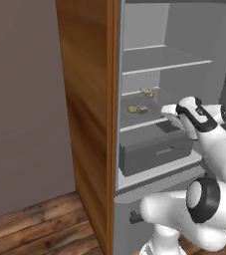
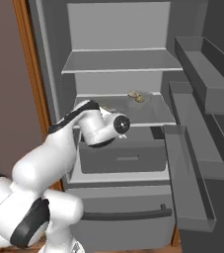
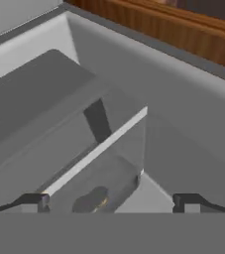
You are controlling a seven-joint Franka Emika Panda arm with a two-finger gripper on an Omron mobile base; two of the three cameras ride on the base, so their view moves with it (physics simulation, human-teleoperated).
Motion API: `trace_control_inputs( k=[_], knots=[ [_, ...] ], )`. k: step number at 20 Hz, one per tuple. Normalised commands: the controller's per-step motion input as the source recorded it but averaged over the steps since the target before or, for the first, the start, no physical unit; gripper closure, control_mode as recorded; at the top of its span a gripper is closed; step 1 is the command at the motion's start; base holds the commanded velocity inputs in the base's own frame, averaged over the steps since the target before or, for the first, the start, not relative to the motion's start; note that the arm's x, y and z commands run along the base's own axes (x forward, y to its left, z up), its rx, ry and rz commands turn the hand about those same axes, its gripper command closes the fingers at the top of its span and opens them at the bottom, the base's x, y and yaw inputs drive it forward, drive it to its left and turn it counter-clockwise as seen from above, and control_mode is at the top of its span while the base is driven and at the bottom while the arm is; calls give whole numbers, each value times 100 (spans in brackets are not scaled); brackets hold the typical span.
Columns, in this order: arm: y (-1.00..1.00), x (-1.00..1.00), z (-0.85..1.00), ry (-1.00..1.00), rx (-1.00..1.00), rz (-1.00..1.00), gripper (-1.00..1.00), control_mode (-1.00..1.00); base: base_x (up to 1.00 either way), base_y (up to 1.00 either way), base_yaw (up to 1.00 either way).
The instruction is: Place two dumplings into each of the tupperware containers and then place the containers in the fridge.
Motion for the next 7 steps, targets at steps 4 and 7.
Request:
trace_control_inputs(
  k=[4, 7],
  knots=[
    [2, -100, -100, 10, -87, 0, -100, -100, 0, 0, 0],
    [22, -100, -100, 8, -83, 0, -100, -100, 0, 0, 0]
  ],
)
